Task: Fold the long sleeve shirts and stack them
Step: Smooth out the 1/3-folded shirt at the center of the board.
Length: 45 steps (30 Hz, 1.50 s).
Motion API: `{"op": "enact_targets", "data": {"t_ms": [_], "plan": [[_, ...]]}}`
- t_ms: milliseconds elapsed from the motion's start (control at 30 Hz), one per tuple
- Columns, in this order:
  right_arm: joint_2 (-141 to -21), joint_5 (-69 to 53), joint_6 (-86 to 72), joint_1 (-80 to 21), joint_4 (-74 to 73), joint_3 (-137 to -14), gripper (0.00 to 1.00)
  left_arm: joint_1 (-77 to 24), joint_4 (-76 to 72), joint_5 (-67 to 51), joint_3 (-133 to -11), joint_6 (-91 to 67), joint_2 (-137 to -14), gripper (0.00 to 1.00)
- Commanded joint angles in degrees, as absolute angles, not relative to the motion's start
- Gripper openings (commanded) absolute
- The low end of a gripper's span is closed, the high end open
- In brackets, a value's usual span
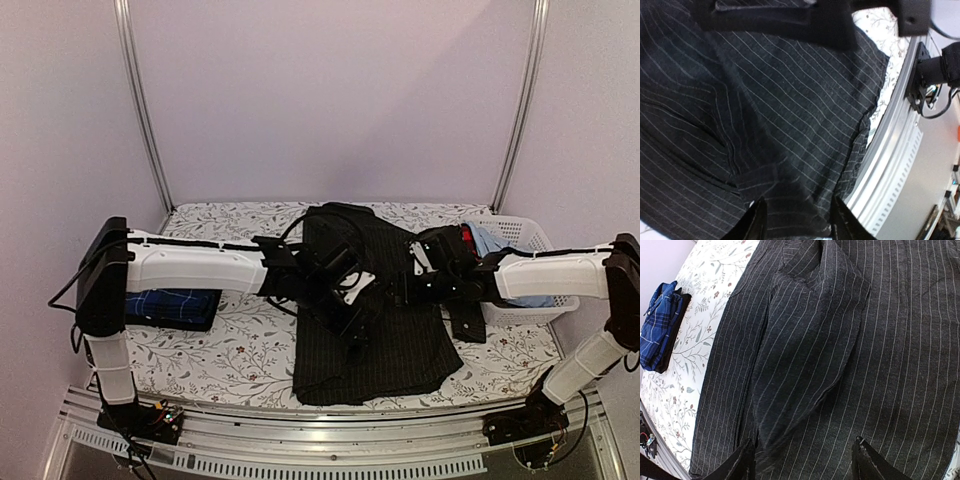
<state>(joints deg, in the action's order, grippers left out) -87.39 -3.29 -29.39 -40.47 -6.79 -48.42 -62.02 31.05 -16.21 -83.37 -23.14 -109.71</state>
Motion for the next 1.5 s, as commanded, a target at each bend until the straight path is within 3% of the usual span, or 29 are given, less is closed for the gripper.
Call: {"op": "enact_targets", "data": {"t_ms": [0, 100, 233, 467, 900, 1467], "plan": [[-83.08, -1.85, -31.05, -40.60, -9.34, -45.81, 0.64, -63.33, 28.32, -19.65, -84.38, -22.47, -112.72, 0.49], [-81.54, -3.66, -31.67, -40.83, -9.57, -44.25, 0.65, -62.85, 26.49, -19.71, -82.50, -23.73, -110.14, 0.61], [-81.03, -4.65, -32.14, -42.70, -10.53, -43.05, 0.65, -61.37, 23.22, -20.41, -77.99, -26.60, -105.69, 0.64], [-81.85, -5.45, -33.90, -47.25, -12.76, -41.14, 0.63, -56.77, 22.80, -20.91, -72.05, -30.01, -105.48, 0.49], [-79.52, -4.56, -37.43, -49.93, -13.95, -37.10, 0.57, -56.77, 21.13, -25.24, -76.43, -31.93, -116.49, 0.40], [-78.41, -1.62, -37.66, -49.93, -13.68, -37.18, 0.57, -59.06, 18.62, -32.11, -75.51, -33.75, -118.99, 0.33]]}}
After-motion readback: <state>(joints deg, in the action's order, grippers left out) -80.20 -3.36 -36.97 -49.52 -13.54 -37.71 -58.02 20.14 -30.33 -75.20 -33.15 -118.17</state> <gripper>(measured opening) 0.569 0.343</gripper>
